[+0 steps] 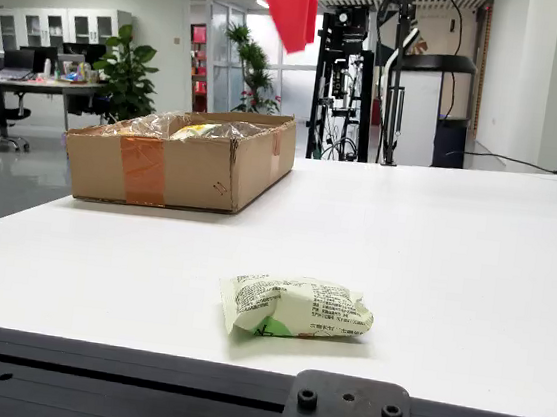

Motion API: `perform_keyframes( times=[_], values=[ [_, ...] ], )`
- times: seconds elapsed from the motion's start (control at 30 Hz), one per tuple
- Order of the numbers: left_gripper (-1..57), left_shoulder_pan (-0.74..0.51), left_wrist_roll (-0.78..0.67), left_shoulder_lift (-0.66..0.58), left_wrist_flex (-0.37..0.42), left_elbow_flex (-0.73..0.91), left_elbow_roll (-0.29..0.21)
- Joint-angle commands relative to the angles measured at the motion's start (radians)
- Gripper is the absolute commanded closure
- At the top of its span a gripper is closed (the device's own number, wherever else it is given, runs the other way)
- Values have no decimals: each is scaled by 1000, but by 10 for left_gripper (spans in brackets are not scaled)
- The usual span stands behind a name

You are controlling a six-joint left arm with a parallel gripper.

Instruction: Grasp a snack and put it in the bin.

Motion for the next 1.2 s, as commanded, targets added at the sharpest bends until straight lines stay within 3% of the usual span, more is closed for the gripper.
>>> perform_keyframes(
  times=[0.03, 0.33, 0.83, 1.2],
  values=[
    [172, -5, -75, 15, 5, 44, -3],
    [171, -21, -176, 100, 4, 43, -6],
    [141, -50, -201, 331, -12, -113, -5],
    [84, -54, -224, 370, 42, -128, 64]
  ],
)
